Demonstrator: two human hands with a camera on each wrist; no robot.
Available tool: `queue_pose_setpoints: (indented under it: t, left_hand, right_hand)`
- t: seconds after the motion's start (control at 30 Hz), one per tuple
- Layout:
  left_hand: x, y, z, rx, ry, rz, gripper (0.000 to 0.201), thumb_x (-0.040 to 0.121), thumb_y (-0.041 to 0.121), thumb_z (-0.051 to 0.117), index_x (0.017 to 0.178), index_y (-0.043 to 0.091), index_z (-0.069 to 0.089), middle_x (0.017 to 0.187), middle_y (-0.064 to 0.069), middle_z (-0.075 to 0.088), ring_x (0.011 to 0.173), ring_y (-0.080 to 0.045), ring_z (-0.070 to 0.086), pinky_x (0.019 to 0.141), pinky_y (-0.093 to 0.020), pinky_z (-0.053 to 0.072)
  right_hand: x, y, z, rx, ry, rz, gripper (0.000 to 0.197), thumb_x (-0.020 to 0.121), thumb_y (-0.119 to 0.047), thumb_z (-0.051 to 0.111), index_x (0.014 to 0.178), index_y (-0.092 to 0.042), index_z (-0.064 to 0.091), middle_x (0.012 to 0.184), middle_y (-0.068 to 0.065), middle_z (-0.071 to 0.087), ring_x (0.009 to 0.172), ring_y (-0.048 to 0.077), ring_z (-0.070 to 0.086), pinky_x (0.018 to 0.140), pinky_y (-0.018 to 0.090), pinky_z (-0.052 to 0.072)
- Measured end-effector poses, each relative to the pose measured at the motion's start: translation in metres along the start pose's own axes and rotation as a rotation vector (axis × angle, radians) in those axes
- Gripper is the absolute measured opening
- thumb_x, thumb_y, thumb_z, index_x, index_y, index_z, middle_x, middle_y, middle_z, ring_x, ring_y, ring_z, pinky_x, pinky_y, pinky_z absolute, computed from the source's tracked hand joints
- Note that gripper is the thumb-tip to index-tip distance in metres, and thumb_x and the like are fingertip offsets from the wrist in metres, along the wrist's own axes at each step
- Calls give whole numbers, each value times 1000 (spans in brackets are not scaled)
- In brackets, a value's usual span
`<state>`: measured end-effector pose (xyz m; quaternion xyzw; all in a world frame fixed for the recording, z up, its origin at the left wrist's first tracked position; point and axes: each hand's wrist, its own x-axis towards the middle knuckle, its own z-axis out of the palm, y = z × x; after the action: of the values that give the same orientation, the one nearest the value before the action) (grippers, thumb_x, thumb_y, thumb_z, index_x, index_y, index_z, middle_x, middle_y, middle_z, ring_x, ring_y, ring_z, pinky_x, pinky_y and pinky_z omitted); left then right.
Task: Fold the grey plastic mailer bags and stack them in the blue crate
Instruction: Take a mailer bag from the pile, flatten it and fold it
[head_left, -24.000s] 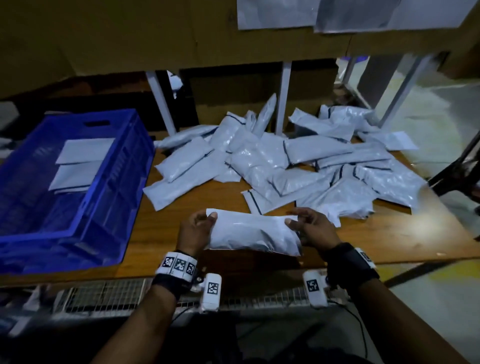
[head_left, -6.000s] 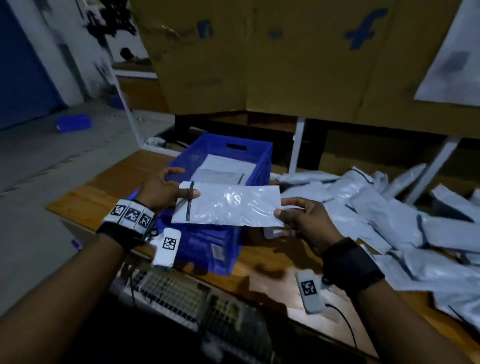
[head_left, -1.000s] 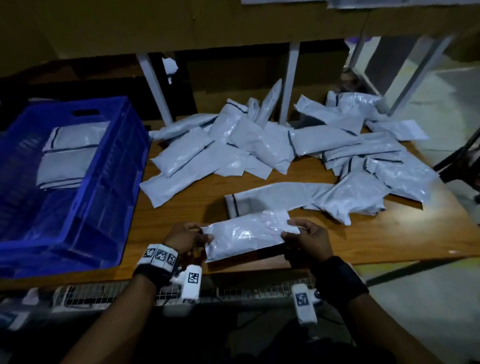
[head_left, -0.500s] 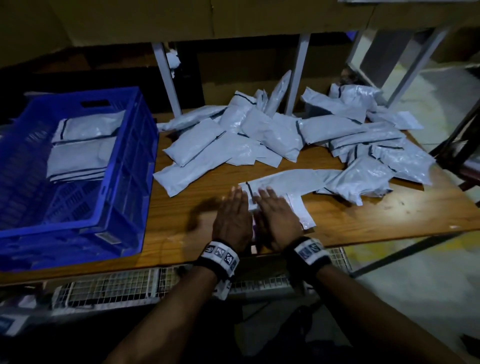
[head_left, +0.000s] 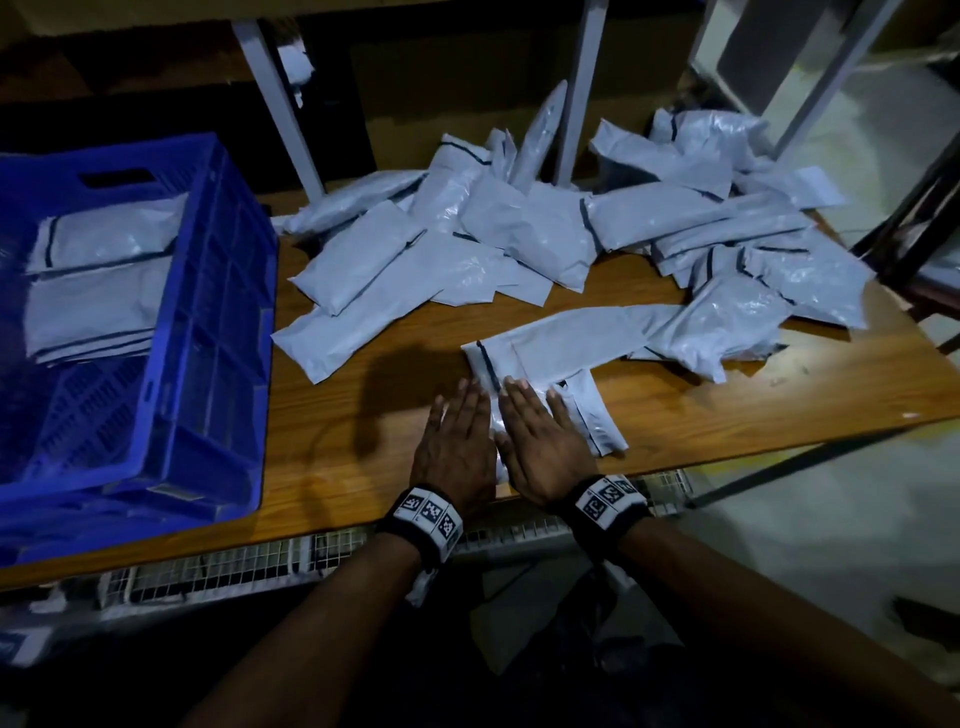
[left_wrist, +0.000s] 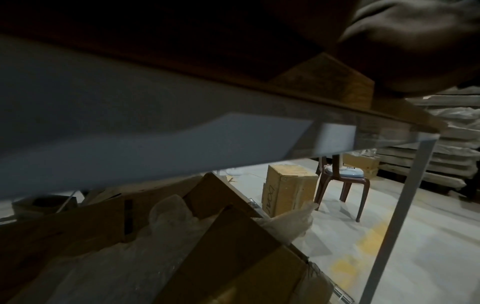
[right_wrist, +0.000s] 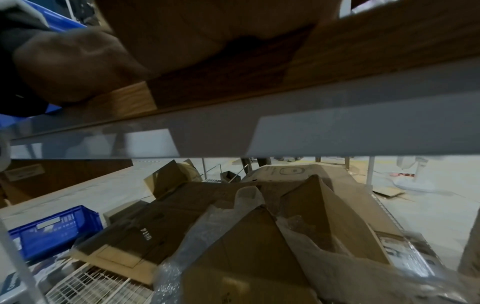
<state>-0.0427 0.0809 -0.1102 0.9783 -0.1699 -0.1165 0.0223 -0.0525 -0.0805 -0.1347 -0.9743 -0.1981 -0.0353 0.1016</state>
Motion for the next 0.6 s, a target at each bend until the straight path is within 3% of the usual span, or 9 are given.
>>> queue_pose_setpoints:
  t: [0.07,0.2,0.6]
  left_hand:
    - [1,0,1,-3,6,-6,82,90,44,-3,162,5,6,171,-12,0,158,-25,-6,127,-47,-5]
    - [2,-2,4,-6,2,-9,68,105,35,25,162,6,3,171,-12,-3,158,-24,-7,127,-47,-2]
    - [3,-2,3,-58,12,-15,67,107,37,27,163,8,4,171,-10,-2,158,-22,-6,128,-45,-1]
  right_hand:
    - [-1,0,1,-18,15,0,62,110,-40,24,158,-2,31,167,14,24,157,25,18,125,53,18]
    - [-1,2,1,0,33,-3,64,108,-41,24,159,-2,27,168,14,21,158,23,14,125,52,18]
    - [3,1,1,18,-11,38,67,108,-45,14,160,-5,27,169,11,19,158,19,10,127,50,13]
